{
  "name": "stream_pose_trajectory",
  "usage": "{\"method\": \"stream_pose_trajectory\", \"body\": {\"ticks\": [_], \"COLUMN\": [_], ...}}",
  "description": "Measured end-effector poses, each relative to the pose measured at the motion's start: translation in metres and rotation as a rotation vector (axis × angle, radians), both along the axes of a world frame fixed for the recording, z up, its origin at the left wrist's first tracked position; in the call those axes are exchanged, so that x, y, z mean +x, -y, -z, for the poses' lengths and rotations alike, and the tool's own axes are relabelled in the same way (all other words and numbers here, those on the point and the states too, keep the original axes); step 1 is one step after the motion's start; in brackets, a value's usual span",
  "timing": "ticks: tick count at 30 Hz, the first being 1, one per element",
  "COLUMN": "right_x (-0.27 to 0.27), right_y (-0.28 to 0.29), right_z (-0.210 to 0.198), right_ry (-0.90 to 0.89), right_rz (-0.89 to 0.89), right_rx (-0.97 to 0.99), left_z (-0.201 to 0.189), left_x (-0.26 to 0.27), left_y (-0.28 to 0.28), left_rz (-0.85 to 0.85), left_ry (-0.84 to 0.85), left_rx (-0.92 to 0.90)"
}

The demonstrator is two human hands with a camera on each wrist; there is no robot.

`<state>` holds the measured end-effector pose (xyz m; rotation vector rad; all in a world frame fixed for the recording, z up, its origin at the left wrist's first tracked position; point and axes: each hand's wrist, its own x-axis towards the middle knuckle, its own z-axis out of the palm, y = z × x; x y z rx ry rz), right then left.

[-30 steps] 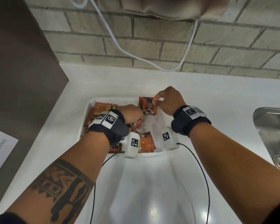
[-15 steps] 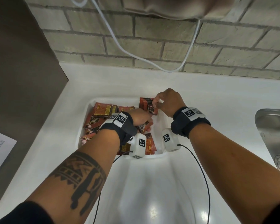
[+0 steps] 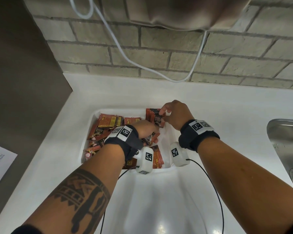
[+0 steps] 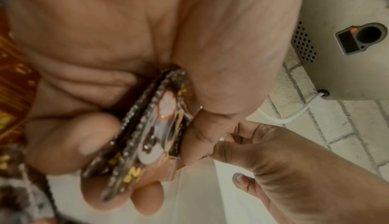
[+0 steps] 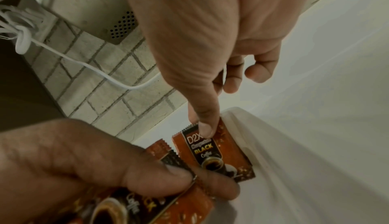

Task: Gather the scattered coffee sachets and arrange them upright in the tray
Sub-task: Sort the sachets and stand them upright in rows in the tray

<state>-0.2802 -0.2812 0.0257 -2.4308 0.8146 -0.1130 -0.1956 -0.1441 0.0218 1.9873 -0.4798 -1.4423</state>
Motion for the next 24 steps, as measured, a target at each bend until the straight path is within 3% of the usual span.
{"method": "stream_pose_trajectory", "body": {"ticks": [24], "right_x": [0.0004], "right_y": [-0.0001], "right_z": [0.0022], "right_ry": [-0.012], "right_rz": [0.036], "right_rx": [-0.014], "left_z": [0.0050], "left_x": [-0.0005], "left_y": [-0.0024], "left_rz": [-0.061], "left_ry": [-0.020], "left_rx": [-0.044]}}
